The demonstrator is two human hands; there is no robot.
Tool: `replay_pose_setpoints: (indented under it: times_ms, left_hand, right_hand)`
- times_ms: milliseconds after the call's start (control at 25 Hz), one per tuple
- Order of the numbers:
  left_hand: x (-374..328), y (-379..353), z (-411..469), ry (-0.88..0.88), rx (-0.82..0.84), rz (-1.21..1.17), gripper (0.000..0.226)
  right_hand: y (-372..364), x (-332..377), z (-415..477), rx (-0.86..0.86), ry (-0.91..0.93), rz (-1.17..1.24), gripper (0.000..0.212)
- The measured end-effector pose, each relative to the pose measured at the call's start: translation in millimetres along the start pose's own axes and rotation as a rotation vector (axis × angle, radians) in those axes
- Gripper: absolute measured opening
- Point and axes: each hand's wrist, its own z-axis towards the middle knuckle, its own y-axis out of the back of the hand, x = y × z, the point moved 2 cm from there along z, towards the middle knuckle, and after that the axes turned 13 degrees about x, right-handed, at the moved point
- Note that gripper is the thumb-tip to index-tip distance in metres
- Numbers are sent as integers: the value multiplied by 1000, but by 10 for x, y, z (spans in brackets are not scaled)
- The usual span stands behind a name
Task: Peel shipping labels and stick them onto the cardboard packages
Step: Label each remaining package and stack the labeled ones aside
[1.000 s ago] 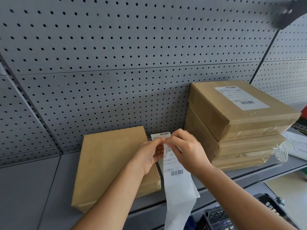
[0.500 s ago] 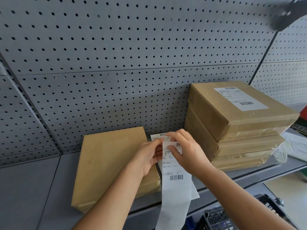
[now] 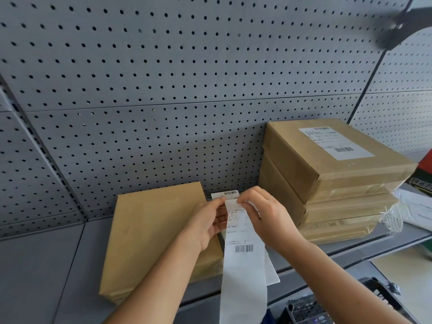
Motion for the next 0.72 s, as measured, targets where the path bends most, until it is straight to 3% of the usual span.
replay_pose_setpoints:
  times_ms: [120,200,480,720]
  left_hand:
    - [-33,-38,-48,38,140,73,49]
    - [-53,-47,-76,19,185,119,43]
    - [-37,-40,-45,-50,-60,181,25]
    - [-41,-78,-55,-66,-93,338,20]
  right_hand:
    - [28,2,11,-7,-18,3,11]
    - [42,13,24,-17,-9,5,11]
    - [184,107,1,-43,12,36,13]
    - [466,248,-20,-126,61,87,17]
